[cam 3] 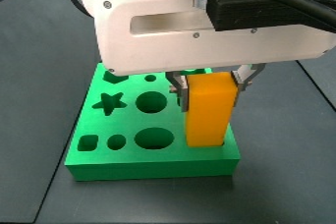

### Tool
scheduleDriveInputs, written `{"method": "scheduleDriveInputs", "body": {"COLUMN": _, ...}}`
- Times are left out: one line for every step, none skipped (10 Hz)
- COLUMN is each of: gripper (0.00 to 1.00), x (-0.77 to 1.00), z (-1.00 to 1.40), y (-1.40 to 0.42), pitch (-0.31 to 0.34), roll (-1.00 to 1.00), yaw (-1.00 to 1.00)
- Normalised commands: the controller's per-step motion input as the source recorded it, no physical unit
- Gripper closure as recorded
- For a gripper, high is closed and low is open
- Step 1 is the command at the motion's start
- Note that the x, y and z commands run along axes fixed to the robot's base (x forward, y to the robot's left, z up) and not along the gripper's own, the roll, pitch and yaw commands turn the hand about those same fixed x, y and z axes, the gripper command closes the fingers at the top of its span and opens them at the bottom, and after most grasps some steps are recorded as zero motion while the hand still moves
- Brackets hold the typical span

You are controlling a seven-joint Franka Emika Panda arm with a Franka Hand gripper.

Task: Pick up the rectangle object. Move up. Place the rectangle object on the fixture. Regrasp the rectangle object. Move to above the board. Insert the rectangle object.
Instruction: Insert the rectangle object.

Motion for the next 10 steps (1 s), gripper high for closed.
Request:
{"method": "scheduleDriveInputs", "body": {"gripper": 1.00, "x": 0.04, "z": -0.88, "y": 0.00, "pitch": -0.034, "roll": 0.17, "yaw": 0.05}}
{"method": "scheduleDriveInputs", "body": {"gripper": 1.00, "x": 0.14, "z": -1.00, "y": 0.00, "pitch": 0.000, "roll": 0.09, "yaw": 0.01}}
{"method": "scheduleDriveInputs", "body": {"gripper": 1.00, "x": 0.20, "z": -1.00, "y": 0.01, "pitch": 0.000, "roll": 0.00, "yaw": 0.01}}
{"method": "scheduleDriveInputs", "body": {"gripper": 1.00, "x": 0.23, "z": -1.00, "y": 0.05, "pitch": 0.000, "roll": 0.00, "yaw": 0.00}}
{"method": "scheduleDriveInputs", "body": {"gripper": 1.00, "x": 0.25, "z": -0.54, "y": 0.01, "pitch": -0.016, "roll": -0.02, "yaw": 0.03}}
{"method": "scheduleDriveInputs", "body": {"gripper": 1.00, "x": 0.00, "z": 0.00, "y": 0.00, "pitch": 0.000, "roll": -0.01, "yaw": 0.00}}
{"method": "scheduleDriveInputs", "body": {"gripper": 1.00, "x": 0.00, "z": 0.00, "y": -0.02, "pitch": 0.000, "roll": 0.00, "yaw": 0.02}}
{"method": "scheduleDriveInputs", "body": {"gripper": 1.00, "x": -0.04, "z": -0.20, "y": -0.20, "pitch": -0.089, "roll": 0.16, "yaw": 0.15}}
{"method": "scheduleDriveInputs", "body": {"gripper": 1.00, "x": 0.03, "z": 0.00, "y": 0.00, "pitch": 0.014, "roll": 0.00, "yaw": 0.00}}
{"method": "scheduleDriveInputs", "body": {"gripper": 1.00, "x": 0.28, "z": 0.01, "y": -0.17, "pitch": 0.139, "roll": 0.06, "yaw": 0.13}}
